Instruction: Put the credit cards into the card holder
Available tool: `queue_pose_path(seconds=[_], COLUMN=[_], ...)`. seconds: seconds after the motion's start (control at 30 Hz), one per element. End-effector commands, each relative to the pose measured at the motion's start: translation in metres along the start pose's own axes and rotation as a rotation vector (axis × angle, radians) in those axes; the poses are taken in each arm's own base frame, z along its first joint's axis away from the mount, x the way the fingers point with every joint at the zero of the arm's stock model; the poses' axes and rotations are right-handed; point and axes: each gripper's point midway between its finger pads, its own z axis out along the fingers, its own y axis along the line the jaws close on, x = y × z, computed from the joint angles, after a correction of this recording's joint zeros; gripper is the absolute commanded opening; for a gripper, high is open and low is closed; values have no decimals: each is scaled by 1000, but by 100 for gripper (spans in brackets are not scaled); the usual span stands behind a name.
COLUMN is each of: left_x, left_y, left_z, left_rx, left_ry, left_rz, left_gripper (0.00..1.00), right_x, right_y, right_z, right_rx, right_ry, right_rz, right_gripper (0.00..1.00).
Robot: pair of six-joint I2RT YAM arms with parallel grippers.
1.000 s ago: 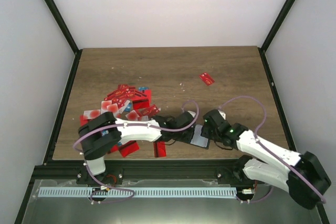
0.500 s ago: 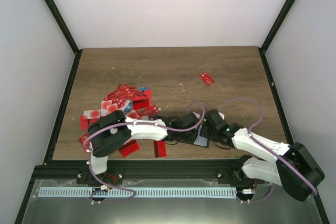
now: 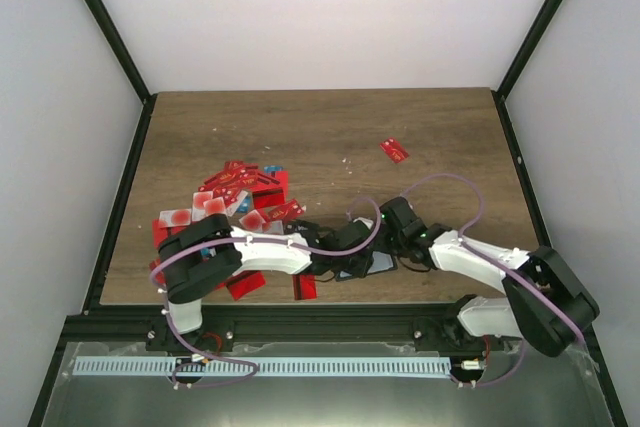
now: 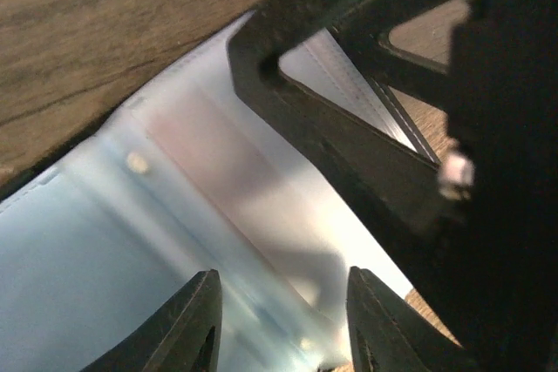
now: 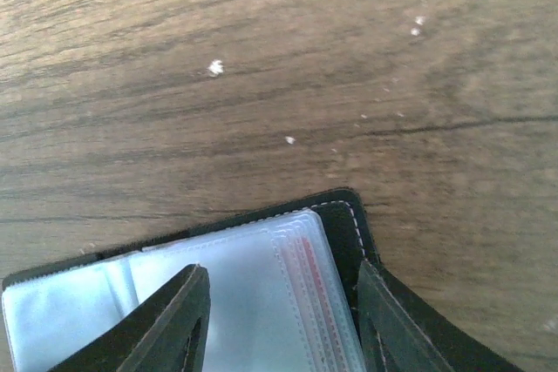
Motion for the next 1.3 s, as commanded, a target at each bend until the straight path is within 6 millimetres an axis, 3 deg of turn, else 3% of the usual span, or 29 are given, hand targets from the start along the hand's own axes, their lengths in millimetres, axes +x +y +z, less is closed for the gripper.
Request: queue_pose_path(seconds=[0.0,0.3,0.4,0.5,0.7,0.9,1.13,1.27], left_x=[15,-19,-27,-27,-12,7,41,44], left_y=[0,-15,-9,15,97,160,213,223], left_z=[-6,-45,-68,-89,-126,-164,-208,-220], left_rx=[-2,24,0,-80,-268,-365,-503,-512], left_ry=[34,-81,-129,-171,-220,-260,-316,-369], left_rz=[-30,-23,-19,-35,-147,-322,-528,-620], left_gripper=[43,60,66,69,69,67,68,67], right_x=[-3,-29,-30,-27,-8,17,43,58], right_y=[27,34,45,65,133,193,263,296], right_z=[5,-20,-29,-40,-65,-62,-49,-38], right_rx=[-103,-53,-98,-203,-563,-700,-845,-935], right_ry=[27,-21,-9,12,92,182,271,341], right_rz=[-60,-128,-175,-203,-273,-357,-493,-538], right_gripper=[49,56,75,78,74,69,63,62])
